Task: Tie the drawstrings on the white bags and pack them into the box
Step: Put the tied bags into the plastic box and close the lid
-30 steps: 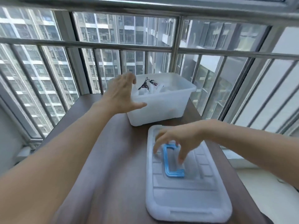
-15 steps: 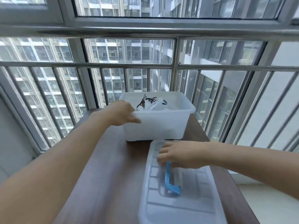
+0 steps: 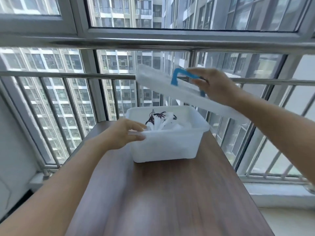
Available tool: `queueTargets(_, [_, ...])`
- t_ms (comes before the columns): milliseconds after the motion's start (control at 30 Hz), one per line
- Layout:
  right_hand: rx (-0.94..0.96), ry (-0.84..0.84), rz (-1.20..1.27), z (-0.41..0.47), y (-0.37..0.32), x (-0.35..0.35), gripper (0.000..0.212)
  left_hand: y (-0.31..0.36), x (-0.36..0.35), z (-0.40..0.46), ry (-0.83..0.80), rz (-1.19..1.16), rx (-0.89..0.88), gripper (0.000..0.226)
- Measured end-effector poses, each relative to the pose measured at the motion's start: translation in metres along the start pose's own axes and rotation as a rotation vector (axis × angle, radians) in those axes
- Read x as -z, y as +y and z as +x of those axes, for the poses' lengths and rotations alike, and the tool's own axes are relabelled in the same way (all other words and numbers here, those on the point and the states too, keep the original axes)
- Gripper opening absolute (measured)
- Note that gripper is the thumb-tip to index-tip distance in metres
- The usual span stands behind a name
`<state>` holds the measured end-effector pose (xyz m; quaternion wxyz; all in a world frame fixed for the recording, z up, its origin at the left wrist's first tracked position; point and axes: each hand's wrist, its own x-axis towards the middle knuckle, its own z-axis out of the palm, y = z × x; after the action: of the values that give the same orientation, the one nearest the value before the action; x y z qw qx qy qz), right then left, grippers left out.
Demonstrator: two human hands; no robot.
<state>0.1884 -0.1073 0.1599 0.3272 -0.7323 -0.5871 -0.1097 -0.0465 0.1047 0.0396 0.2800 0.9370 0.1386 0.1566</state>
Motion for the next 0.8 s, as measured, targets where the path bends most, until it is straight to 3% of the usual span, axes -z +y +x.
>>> queueTargets(33, [0.000, -0.033, -0.029, 0.012, -0.002, -0.009, 0.041, 0.004, 0.002, -0.002, 0.005, 0.043, -0.019, 0.010])
queueTargets(100, [0.017, -0.154, -0.111, 0.026, -0.003, -0.036, 0.041, 0.005, 0.010, -0.010, 0.050, -0.014, -0.012, 0.033])
queueTargets(200, [-0.071, -0.296, -0.090, 0.034, 0.005, -0.080, 0.041, 0.013, 0.023, -0.018, 0.242, -0.460, 0.098, 0.078])
queueTargets(233, [-0.079, -0.294, -0.060, 0.036, 0.002, -0.089, 0.041, 0.013, 0.022, -0.015, 0.303, -0.636, 0.175, 0.083])
queueTargets(300, [-0.081, -0.293, 0.004, 0.040, -0.002, -0.105, 0.041, 0.014, 0.022, -0.009, 0.453, -0.819, 0.373, 0.070])
queueTargets(367, [-0.086, -0.346, 0.027, 0.040, -0.004, -0.114, 0.042, 0.007, 0.025, -0.005, 0.507, -0.749, 0.530, 0.061])
queueTargets(433, [-0.058, -0.406, -0.014, 0.037, 0.002, -0.114, 0.040, 0.000, 0.032, -0.003, 0.437, -0.738, 0.586, 0.055])
queueTargets(500, [-0.051, -0.388, -0.018, 0.031, 0.012, -0.111, 0.039, 0.000, 0.037, 0.001, 0.315, -0.706, 0.592, 0.020])
queueTargets(567, [-0.029, -0.357, -0.008, 0.026, 0.020, -0.110, 0.039, 0.004, 0.036, 0.011, 0.210, -0.499, 0.595, 0.008])
queueTargets(633, [-0.030, -0.359, -0.051, 0.026, 0.023, -0.107, 0.041, 0.009, 0.030, 0.024, 0.212, -0.275, 0.589, 0.005])
queueTargets(733, [-0.262, -0.328, -0.372, 0.028, 0.043, -0.091, 0.058, 0.010, 0.018, 0.037, 0.315, -0.117, 0.619, 0.013])
queueTargets(800, [-0.490, -0.410, -0.392, 0.020, 0.059, -0.083, 0.060, 0.007, 0.012, 0.041, 0.357, -0.049, 0.633, 0.016])
